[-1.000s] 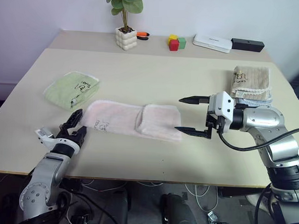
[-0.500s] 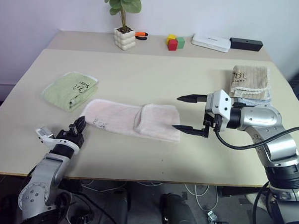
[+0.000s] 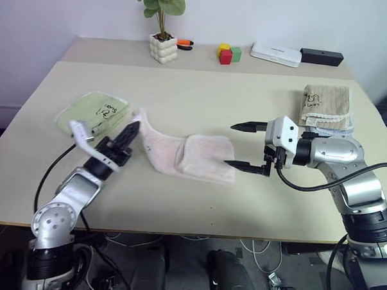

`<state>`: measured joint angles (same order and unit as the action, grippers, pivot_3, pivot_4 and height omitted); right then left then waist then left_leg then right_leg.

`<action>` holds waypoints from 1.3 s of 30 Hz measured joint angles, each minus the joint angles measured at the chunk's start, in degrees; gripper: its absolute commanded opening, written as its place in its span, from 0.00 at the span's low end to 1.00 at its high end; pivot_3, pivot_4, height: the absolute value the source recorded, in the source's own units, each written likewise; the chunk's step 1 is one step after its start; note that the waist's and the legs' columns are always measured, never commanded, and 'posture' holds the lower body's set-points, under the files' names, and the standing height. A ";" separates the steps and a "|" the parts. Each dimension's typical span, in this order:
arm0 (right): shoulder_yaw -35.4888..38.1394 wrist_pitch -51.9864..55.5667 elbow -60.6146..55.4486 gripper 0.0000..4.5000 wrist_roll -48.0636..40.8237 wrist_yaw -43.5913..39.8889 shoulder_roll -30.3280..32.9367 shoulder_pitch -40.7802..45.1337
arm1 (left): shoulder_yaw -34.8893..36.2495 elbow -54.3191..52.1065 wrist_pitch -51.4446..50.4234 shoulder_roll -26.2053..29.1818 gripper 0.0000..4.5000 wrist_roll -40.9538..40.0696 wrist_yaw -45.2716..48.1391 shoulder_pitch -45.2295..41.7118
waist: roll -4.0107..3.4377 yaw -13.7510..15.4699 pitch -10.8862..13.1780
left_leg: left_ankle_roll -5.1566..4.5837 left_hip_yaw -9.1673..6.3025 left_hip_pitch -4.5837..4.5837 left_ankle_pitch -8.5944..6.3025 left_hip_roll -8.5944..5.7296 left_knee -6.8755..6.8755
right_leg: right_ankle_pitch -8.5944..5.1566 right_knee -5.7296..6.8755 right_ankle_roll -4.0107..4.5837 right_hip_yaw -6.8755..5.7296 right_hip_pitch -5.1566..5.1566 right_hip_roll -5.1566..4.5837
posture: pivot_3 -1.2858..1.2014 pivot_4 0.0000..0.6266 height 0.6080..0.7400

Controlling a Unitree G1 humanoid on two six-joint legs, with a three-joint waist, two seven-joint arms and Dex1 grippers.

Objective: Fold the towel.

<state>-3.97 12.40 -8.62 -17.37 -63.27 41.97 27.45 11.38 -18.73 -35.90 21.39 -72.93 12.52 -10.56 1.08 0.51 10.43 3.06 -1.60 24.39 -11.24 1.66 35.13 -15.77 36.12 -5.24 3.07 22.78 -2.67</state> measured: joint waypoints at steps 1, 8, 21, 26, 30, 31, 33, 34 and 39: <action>0.00 -0.23 0.07 1.00 0.36 0.00 0.11 0.00 | -1.65 -0.44 -0.47 0.00 0.01 1.00 1.21 -0.76 | 0.00 -0.07 0.00 | 0.00 -0.01 0.00 0.00 0.01 0.00 | 0.02 0.01 -0.04 0.00 0.01 0.02 | 0.52 0.24 1.00; 1.06 -1.46 2.86 1.00 2.86 -0.63 5.35 -2.00 | -14.63 1.24 -2.64 -0.24 0.01 12.60 13.29 -12.19 | 0.01 0.11 0.03 | -0.01 0.00 0.02 0.00 -0.03 0.08 | 0.05 -0.04 -0.14 0.01 -0.05 0.02 | 0.52 0.24 1.00; 7.71 0.00 -0.40 1.00 2.53 0.03 11.26 -9.41 | -24.76 11.44 -3.55 -6.73 0.01 26.26 25.45 -18.88 | 0.00 -1.21 0.04 | -0.08 -0.09 0.00 -0.02 0.01 0.05 | 0.06 0.08 -0.44 -0.03 0.00 0.09 | 0.52 0.24 1.00; 9.00 0.66 -1.79 1.00 2.59 0.90 11.43 -11.19 | -26.65 14.95 -3.98 -7.72 0.01 31.12 26.75 -19.03 | 0.00 -1.19 0.04 | -0.08 -0.10 0.00 -0.02 0.02 0.05 | 0.08 0.09 -0.49 -0.03 0.00 0.11 | 0.52 0.24 1.00; 9.03 0.95 -2.49 1.00 2.59 1.35 11.42 -11.46 | -27.20 15.76 -3.62 -7.84 0.06 34.29 28.81 -18.97 | -0.01 -1.17 0.04 | -0.08 -0.10 0.00 -0.02 0.02 0.04 | 0.08 0.09 -0.49 -0.03 0.00 0.10 | 0.52 0.24 1.00; 9.02 0.97 -2.49 1.00 2.59 1.46 11.41 -11.46 | -27.55 16.06 -3.58 -7.99 0.13 34.89 29.14 -18.97 | -0.01 -1.17 0.04 | -0.08 -0.10 0.00 -0.02 0.02 0.05 | 0.08 0.09 -0.50 -0.03 0.00 0.10 | 0.52 0.24 1.00; 9.01 1.00 -2.49 1.00 2.59 1.74 11.34 -11.28 | -27.77 17.30 -3.33 -9.09 0.30 36.40 29.52 -18.94 | -0.01 -1.04 0.04 | -0.08 -0.10 0.01 -0.02 0.01 0.07 | 0.08 0.09 -0.50 -0.03 -0.02 0.09 | 0.52 0.24 1.00; 9.01 1.01 -2.53 1.00 2.59 1.87 11.32 -11.18 | -27.85 17.73 -3.13 -9.54 0.40 36.85 29.66 -18.94 | 0.00 -1.05 0.04 | -0.08 -0.10 0.01 -0.02 0.00 0.08 | 0.08 0.09 -0.50 -0.03 -0.02 0.08 | 0.52 0.24 1.00; 8.94 1.01 -2.54 1.00 2.59 2.08 11.32 -10.35 | -28.57 17.96 -2.09 -10.85 0.96 39.14 30.58 -18.23 | -0.01 -1.14 0.03 | -0.08 -0.10 0.00 -0.02 0.01 0.07 | 0.09 0.09 -0.52 -0.03 -0.02 0.09 | 0.52 0.24 1.00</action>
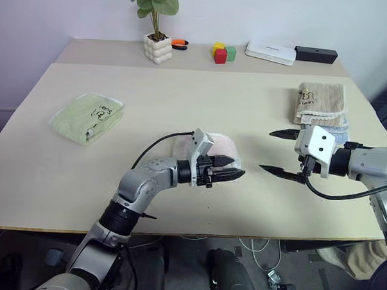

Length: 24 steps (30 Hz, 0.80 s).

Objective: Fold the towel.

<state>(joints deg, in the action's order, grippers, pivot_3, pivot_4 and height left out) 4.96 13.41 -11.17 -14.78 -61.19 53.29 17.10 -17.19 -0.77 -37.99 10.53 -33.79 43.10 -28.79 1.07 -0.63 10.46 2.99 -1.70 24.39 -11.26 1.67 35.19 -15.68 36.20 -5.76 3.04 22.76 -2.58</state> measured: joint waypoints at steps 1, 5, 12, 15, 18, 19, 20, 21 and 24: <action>-0.01 -0.01 0.00 1.00 0.00 0.00 0.00 0.15 | 0.00 -0.04 0.02 -0.01 0.99 0.11 0.37 0.14 | 0.00 -0.01 0.00 | 0.00 0.00 0.00 0.00 0.00 0.00 | 0.00 0.00 -0.01 0.00 0.00 0.01 | 0.52 0.24 1.00; -0.25 -0.02 0.45 1.00 -0.20 0.13 -1.11 1.99 | 2.71 -3.09 -0.08 0.01 0.99 -1.54 1.41 0.35 | -0.01 -0.13 0.00 | 0.00 0.00 -0.01 0.00 0.02 -0.01 | 0.03 0.01 -0.04 0.00 0.01 0.01 | 0.52 0.24 1.00; 0.49 5.16 1.39 1.00 -7.74 3.33 -9.03 8.04 | 14.34 -10.01 -2.68 2.19 0.99 -7.45 -2.83 -0.09 | -0.01 -0.11 0.00 | 0.00 -0.02 -0.01 0.00 0.03 0.01 | 0.12 0.05 -0.21 0.00 0.01 0.02 | 0.52 0.24 1.00; 1.09 9.18 -0.44 1.00 -11.82 6.20 -12.85 9.19 | 20.28 -11.81 -4.57 4.32 0.94 -10.30 -6.17 0.00 | -0.01 -0.10 0.00 | 0.00 -0.04 -0.01 0.00 0.03 0.02 | 0.14 0.09 -0.26 -0.01 0.00 0.02 | 0.52 0.24 1.00; -0.33 12.33 -4.76 0.78 -14.81 9.91 -18.38 9.15 | 24.08 -13.21 -5.46 5.56 0.70 -12.54 -7.45 2.35 | -0.01 -0.12 -0.01 | 0.00 -0.04 -0.01 0.00 0.03 -0.01 | 0.16 0.11 -0.30 0.00 0.00 0.01 | 0.52 0.24 1.00; -1.55 12.60 -5.96 0.70 -14.76 11.39 -20.31 8.69 | 24.49 -13.44 -5.22 5.89 0.61 -12.46 -7.58 3.62 | -0.01 -0.14 -0.01 | 0.00 -0.04 -0.02 0.00 0.03 0.00 | 0.17 0.12 -0.30 -0.01 0.00 0.02 | 0.52 0.24 1.00; -3.39 12.33 -7.16 0.59 -13.98 13.24 -22.61 7.67 | 24.60 -13.53 -4.28 6.27 0.50 -11.69 -7.72 5.24 | -0.01 -0.14 -0.01 | 0.00 -0.05 -0.04 0.00 0.03 -0.01 | 0.17 0.13 -0.30 -0.01 0.00 0.02 | 0.52 0.24 1.00; -5.25 12.04 -7.69 0.50 -13.15 14.50 -24.32 6.54 | 24.62 -13.43 -3.58 6.33 0.40 -11.02 -7.85 6.38 | -0.02 -0.15 -0.01 | 0.00 -0.05 -0.03 0.00 0.04 -0.01 | 0.17 0.16 -0.30 -0.01 0.03 0.02 | 0.52 0.24 1.00; -9.65 10.56 -7.63 0.15 -9.10 20.31 -30.75 3.65 | 24.51 -12.86 0.68 5.18 0.05 -7.45 -9.18 8.39 | -0.01 0.18 -0.01 | 0.03 -0.05 -0.01 0.02 0.02 0.05 | 0.16 0.18 -0.27 -0.01 0.01 0.01 | 0.52 0.24 1.00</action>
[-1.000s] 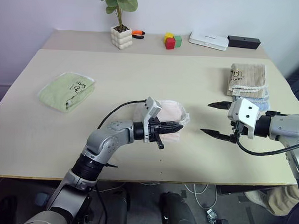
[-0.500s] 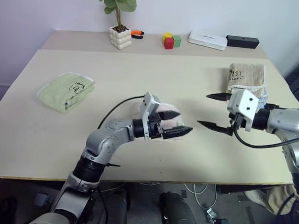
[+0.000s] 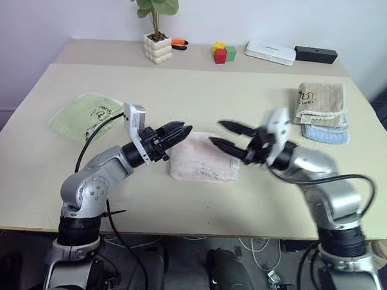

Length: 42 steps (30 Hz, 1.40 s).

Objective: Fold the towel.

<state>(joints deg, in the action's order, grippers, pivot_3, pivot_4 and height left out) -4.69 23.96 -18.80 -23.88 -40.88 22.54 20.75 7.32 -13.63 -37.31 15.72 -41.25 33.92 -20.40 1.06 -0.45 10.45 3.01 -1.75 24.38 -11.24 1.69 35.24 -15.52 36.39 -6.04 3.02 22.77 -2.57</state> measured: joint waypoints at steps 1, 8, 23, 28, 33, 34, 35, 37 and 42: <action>-1.23 -0.65 0.04 0.04 1.20 2.03 -1.87 -0.59 | -0.30 0.28 1.74 -0.98 0.00 1.45 -0.80 0.10 | 0.00 0.05 0.00 | 0.01 0.00 0.01 0.00 -0.02 0.03 | 0.00 -0.01 0.01 0.00 -0.01 -0.01 | 0.52 0.24 1.00; -2.93 -7.16 4.69 0.02 9.00 11.76 -8.02 -2.29 | -4.49 7.20 11.38 -8.54 0.00 9.51 -5.41 0.08 | 0.01 -0.13 -0.01 | 0.01 0.01 -0.01 0.01 -0.03 0.03 | 0.01 -0.03 0.00 0.00 -0.03 -0.01 | 0.52 0.24 1.00; -3.80 -31.22 32.08 0.02 26.00 26.52 -12.77 -3.59 | -8.69 26.82 23.04 -11.40 0.00 18.35 -1.58 -2.79 | -0.01 -0.28 -0.04 | 0.01 0.02 -0.12 0.01 -0.03 -0.02 | 0.02 0.00 -0.02 0.01 -0.10 0.01 | 0.52 0.24 1.00; -3.49 -34.32 35.30 0.02 27.81 28.33 -12.47 -2.60 | -7.46 27.98 24.20 -10.48 0.00 18.59 -1.38 -2.69 | 0.00 -0.32 -0.05 | 0.01 0.02 -0.37 0.01 -0.02 -0.03 | 0.01 0.00 -0.01 0.01 -0.33 0.01 | 0.52 0.24 1.00; -3.24 -35.60 36.65 0.02 27.96 28.82 -12.43 -2.52 | -4.65 28.21 23.80 -9.55 0.00 17.93 -1.67 -2.14 | 0.00 -0.29 -0.06 | 0.01 0.01 -0.38 0.01 -0.02 -0.02 | 0.01 0.00 -0.01 0.01 -0.35 0.01 | 0.52 0.24 1.00; -2.91 -35.17 36.51 0.07 27.01 28.02 -12.52 -2.45 | -4.26 28.13 23.68 -9.45 0.05 17.61 -1.45 -2.00 | 0.00 -0.30 -0.06 | 0.01 0.02 -0.38 0.01 -0.02 -0.02 | 0.01 0.00 -0.01 0.01 -0.36 0.00 | 0.52 0.24 1.00; -2.55 -34.30 36.17 0.13 25.56 26.93 -12.59 -2.30 | -4.16 27.80 23.24 -9.30 0.12 16.88 -1.13 -1.68 | 0.00 -0.31 -0.06 | 0.01 0.01 -0.38 0.01 -0.02 -0.02 | 0.01 0.00 -0.01 0.01 -0.36 0.00 | 0.52 0.24 1.00; -0.54 -28.03 32.97 0.29 19.68 23.43 -13.02 -1.50 | -4.19 23.48 19.92 -8.16 0.27 14.90 0.09 0.01 | -0.02 -0.46 -0.02 | 0.00 0.01 -0.31 0.01 0.01 -0.02 | 0.02 0.06 -0.02 0.02 -0.26 0.00 | 0.52 0.24 1.00; 3.97 -16.40 21.76 0.86 10.87 18.00 -7.80 4.48 | -0.85 12.57 12.14 -3.43 0.85 8.55 -0.40 -1.72 | -0.02 -0.34 -0.01 | 0.01 0.00 -0.22 0.01 0.01 0.00 | 0.00 0.48 -0.07 0.01 -0.01 0.00 | 0.52 0.24 1.00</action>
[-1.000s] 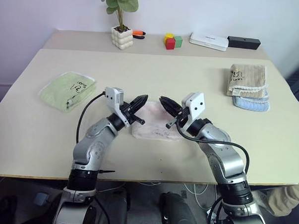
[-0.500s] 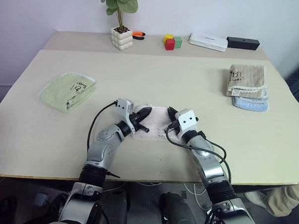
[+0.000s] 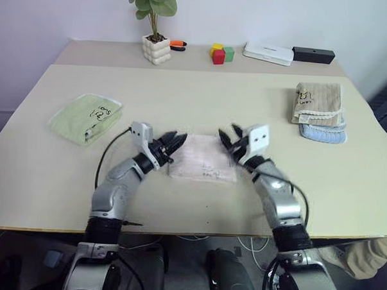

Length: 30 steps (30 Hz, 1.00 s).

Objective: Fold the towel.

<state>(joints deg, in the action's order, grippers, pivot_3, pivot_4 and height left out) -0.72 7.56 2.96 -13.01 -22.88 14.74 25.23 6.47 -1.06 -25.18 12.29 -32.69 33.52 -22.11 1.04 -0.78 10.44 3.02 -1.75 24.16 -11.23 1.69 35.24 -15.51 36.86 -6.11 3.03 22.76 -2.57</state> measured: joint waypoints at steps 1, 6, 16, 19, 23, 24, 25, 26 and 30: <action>0.87 1.24 -2.12 0.97 -0.89 -1.21 1.80 0.59 | 0.62 -1.51 -1.04 1.86 0.95 -0.64 0.53 -0.02 | 0.00 0.01 -0.01 | 0.00 0.00 -0.04 0.00 0.00 -0.03 | -0.03 0.02 -0.03 0.00 -0.01 0.00 | 0.52 0.24 1.00; 1.53 4.53 -11.07 0.99 -4.29 -10.81 10.53 -0.82 | 2.88 -4.68 -7.84 9.70 0.98 -5.36 4.88 2.17 | -0.01 -0.25 0.02 | -0.01 0.01 -0.02 0.00 0.01 -0.10 | -0.09 0.12 -0.04 0.01 0.12 0.02 | 0.52 0.24 1.00; -1.24 -7.15 -18.38 0.99 -2.13 -28.10 23.00 -10.98 | 6.09 -7.79 -11.56 25.62 0.98 -9.88 21.05 8.13 | 0.01 -0.02 0.03 | 0.00 0.07 -0.05 -0.01 0.04 0.01 | -0.42 0.13 0.40 0.01 0.10 -0.03 | 0.52 0.24 1.00; -1.24 -11.43 -17.77 0.99 0.76 -28.09 23.34 -11.85 | 7.17 -7.29 -11.64 26.70 0.98 -10.54 21.95 8.34 | 0.01 0.02 0.03 | 0.00 0.07 -0.04 -0.01 0.03 -0.01 | -0.42 0.11 0.40 0.01 0.09 -0.04 | 0.52 0.24 1.00; -0.44 -2.20 -18.76 0.99 -4.01 -25.62 21.56 -12.54 | 8.07 -6.53 -11.48 27.87 0.98 -10.40 22.86 9.00 | 0.01 -0.02 0.03 | 0.00 0.07 -0.04 -0.01 0.07 -0.04 | -0.43 0.15 0.40 0.02 0.12 -0.03 | 0.52 0.24 1.00; 0.16 2.78 -19.10 0.99 -6.65 -23.88 20.51 -12.19 | 8.06 -6.33 -11.44 27.86 0.98 -10.35 22.86 8.99 | 0.02 -0.02 0.04 | 0.00 0.06 -0.04 -0.01 0.09 -0.03 | -0.43 0.16 0.41 0.02 0.12 -0.03 | 0.52 0.24 1.00; 0.84 7.34 -19.33 0.99 -9.16 -22.19 19.75 -11.67 | 8.06 -6.20 -11.43 27.84 0.98 -10.30 22.85 8.98 | 0.01 -0.01 0.04 | 0.00 0.06 -0.04 -0.01 0.09 -0.03 | -0.43 0.17 0.41 0.02 0.12 -0.04 | 0.52 0.24 1.00; 2.01 12.25 -19.92 0.99 -12.34 -19.96 18.95 -11.33 | 8.06 -6.19 -11.43 27.83 0.98 -10.30 22.84 8.98 | 0.01 -0.01 0.04 | 0.00 0.06 -0.04 -0.01 0.09 -0.03 | -0.43 0.17 0.41 0.02 0.13 -0.04 | 0.52 0.24 1.00; 12.49 38.80 -24.26 0.99 -43.21 -1.48 14.70 -12.26 | 8.05 -6.19 -11.44 27.35 0.98 -10.35 22.54 8.98 | 0.05 0.35 0.02 | 0.00 -0.05 0.03 -0.01 0.13 -0.08 | -0.43 0.20 0.42 -0.02 0.12 -0.12 | 0.52 0.24 1.00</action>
<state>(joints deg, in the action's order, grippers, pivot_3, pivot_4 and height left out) 11.77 46.36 -21.30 -56.23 -24.36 29.45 12.97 14.53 -7.25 -36.61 39.64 -43.04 56.07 -13.13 1.09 -0.43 10.46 3.02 -1.80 24.19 -11.24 1.82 35.16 -15.94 37.07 -5.68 3.01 22.88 -2.69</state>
